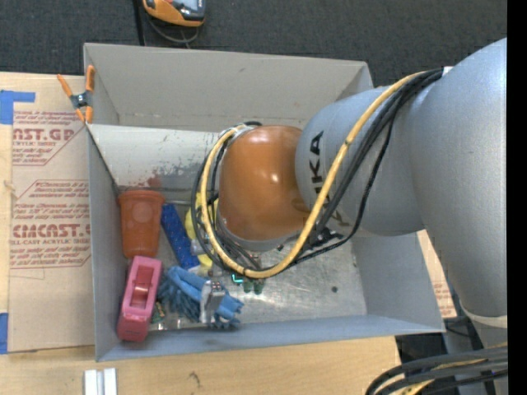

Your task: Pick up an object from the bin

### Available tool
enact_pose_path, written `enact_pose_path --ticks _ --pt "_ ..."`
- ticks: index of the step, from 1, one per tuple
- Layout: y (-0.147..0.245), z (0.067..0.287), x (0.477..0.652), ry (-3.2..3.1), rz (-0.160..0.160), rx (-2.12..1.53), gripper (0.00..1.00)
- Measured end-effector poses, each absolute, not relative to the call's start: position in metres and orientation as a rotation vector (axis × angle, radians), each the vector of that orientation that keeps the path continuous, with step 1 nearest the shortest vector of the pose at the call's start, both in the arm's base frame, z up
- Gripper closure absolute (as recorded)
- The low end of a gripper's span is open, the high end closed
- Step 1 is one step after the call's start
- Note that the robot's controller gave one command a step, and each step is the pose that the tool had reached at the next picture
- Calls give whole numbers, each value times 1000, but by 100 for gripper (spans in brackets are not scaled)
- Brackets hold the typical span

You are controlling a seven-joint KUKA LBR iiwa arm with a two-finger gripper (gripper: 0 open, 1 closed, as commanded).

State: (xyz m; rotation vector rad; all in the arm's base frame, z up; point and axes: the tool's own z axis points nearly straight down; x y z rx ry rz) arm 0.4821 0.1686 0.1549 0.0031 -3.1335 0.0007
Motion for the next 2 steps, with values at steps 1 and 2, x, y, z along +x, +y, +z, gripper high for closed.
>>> enact_pose_path --ticks 1,2 --pt "168 159 484 -3141 -1 1 0" --pt "151 128 482 -3131 -2 -272 0"
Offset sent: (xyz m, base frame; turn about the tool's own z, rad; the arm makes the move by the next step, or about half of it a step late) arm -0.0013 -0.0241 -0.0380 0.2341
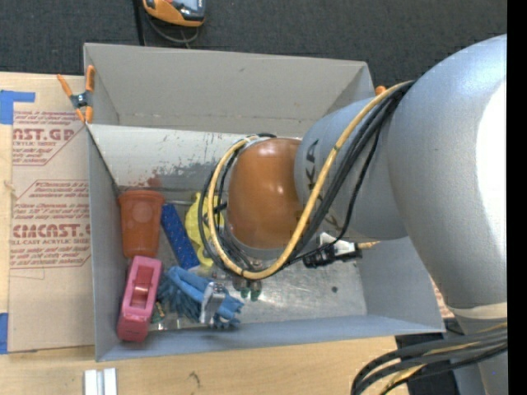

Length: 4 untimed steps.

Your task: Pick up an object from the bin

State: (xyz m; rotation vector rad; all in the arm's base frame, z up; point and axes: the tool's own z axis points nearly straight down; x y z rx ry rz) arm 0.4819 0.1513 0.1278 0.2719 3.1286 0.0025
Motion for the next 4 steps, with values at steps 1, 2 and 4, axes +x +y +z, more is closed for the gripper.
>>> enact_pose_path --ticks 1,2,4 --pt "149 137 481 3107 -1 486 0" --pt "142 110 483 3117 0 386 0" --pt "149 74 489 3078 12 523 100"
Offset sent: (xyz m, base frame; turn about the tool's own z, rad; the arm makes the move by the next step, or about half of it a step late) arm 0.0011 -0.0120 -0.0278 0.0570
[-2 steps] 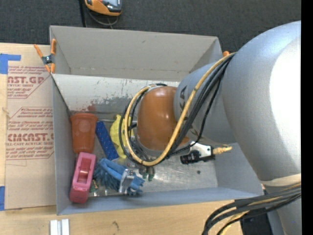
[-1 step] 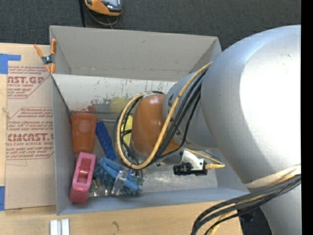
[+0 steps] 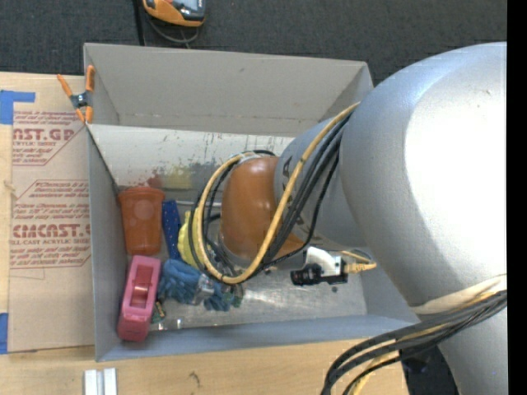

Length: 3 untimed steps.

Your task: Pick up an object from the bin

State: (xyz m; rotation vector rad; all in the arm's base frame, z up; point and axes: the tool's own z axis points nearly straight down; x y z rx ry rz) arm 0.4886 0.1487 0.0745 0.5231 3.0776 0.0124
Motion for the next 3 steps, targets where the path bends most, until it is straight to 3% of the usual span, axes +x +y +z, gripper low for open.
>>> enact_pose_path --ticks 3 --pt "148 85 485 3098 0 526 100"
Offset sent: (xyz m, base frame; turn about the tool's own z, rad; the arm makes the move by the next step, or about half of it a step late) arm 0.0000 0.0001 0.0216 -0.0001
